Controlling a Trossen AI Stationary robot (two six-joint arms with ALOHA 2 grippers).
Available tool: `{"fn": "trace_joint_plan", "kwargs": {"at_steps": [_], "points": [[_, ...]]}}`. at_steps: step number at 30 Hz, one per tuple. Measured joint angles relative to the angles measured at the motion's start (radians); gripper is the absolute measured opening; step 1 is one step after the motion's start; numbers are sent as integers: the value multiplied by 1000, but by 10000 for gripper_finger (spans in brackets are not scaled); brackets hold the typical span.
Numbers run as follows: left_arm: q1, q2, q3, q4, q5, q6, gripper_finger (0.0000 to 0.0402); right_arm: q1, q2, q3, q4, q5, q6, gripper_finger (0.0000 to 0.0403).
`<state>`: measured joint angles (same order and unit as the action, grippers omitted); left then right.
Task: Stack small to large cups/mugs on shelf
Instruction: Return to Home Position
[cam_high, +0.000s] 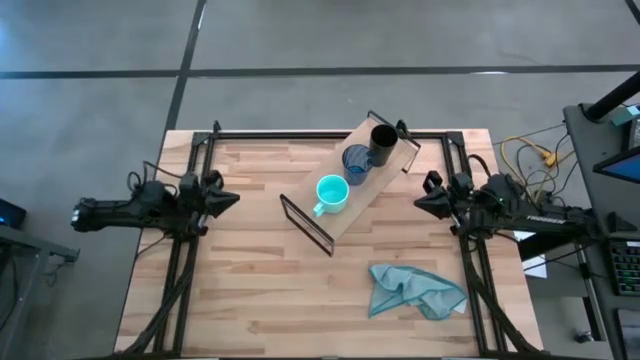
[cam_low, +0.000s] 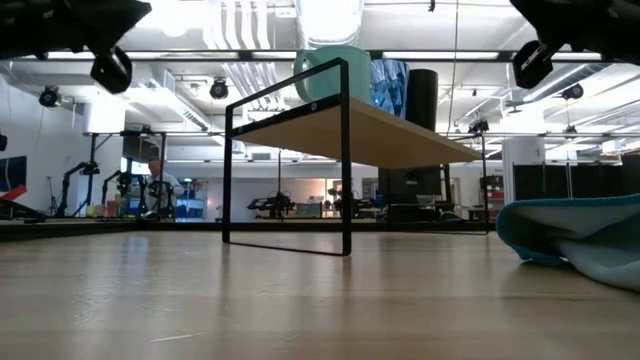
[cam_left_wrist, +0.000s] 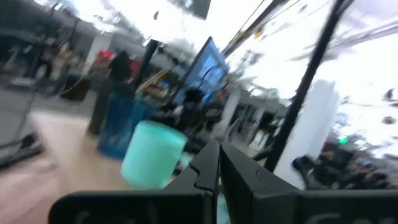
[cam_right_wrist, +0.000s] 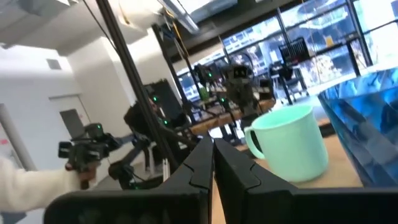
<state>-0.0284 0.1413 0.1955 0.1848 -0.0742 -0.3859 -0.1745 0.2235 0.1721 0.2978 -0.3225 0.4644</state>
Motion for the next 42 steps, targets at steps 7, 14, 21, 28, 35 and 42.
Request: {"fn": "trace_joint_plan", "kwargs": {"at_steps": [7,14,21,28,35,42], "points": [[0,-108,-1,-115,-26,0,0,0,-66,-16,-30,0,-9,8],[0,-113,16,-311,-33,-75,0,0,-110,-55,-99,0,-2,8],[0,-116,6,-354,-33,-79,0,0,-149,-87,-120,5,0,8],[0,-116,-37,-346,-32,-79,0,0,-158,-115,-119,9,14,8],[0,-117,-158,-181,-32,-95,0,0,-157,-137,-119,9,53,8],[-1,-106,-187,-155,-7,-107,0,0,-158,-137,-165,8,55,8]]}}
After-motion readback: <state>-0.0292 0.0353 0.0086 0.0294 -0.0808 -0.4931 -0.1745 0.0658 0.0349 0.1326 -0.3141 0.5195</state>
